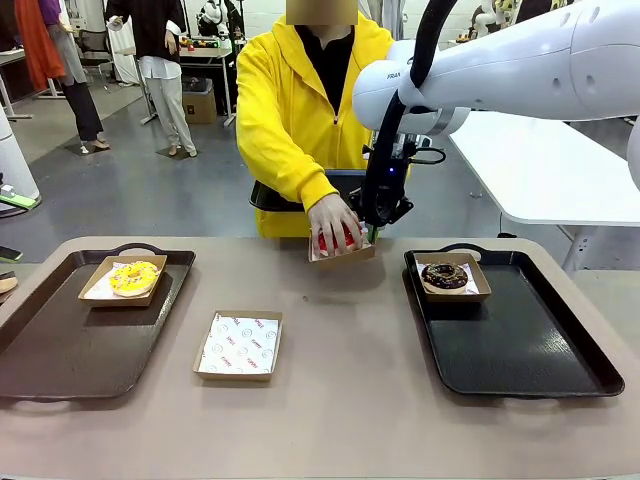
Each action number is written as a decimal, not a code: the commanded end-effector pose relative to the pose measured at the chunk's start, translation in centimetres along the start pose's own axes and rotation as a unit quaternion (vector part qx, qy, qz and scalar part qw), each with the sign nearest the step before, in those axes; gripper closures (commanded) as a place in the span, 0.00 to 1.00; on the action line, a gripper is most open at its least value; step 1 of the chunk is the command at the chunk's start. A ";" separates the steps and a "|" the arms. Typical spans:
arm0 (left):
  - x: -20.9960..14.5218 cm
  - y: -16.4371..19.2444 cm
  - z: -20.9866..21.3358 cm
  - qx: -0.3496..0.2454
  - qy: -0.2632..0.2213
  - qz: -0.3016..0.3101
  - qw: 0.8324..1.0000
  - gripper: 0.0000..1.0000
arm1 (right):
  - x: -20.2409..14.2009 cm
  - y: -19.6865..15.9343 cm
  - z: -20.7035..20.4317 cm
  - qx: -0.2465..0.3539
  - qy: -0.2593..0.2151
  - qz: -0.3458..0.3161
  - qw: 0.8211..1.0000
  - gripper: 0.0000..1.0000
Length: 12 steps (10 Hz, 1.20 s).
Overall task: Individually package the donuts and arrange them on the tray.
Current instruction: Place the picked Paper togo box on the Handle tray while simultaneously picking up another Paper togo box from the table with the other hand.
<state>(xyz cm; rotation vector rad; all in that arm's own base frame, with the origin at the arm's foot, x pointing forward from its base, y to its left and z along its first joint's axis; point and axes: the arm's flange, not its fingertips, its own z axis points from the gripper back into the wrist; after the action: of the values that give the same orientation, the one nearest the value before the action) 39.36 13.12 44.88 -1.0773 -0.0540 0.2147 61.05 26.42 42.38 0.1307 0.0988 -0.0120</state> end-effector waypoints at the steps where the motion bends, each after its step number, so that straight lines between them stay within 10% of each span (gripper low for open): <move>1: 0.0 0.1 0.1 -0.001 -0.001 -0.004 1.000 0.01 | 0.1 -0.1 -0.1 0.005 -0.003 -0.006 1.000 1.00; 12: 0.0 0.1 0.1 -0.001 -0.001 -0.004 1.000 0.01 | 0.1 -0.1 -0.1 0.005 -0.003 -0.006 1.000 1.00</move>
<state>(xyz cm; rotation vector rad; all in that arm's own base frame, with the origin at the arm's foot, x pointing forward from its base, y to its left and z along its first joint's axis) 39.36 13.12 44.88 -1.0773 -0.0540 0.2147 61.05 26.40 42.38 0.1307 0.0988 -0.0122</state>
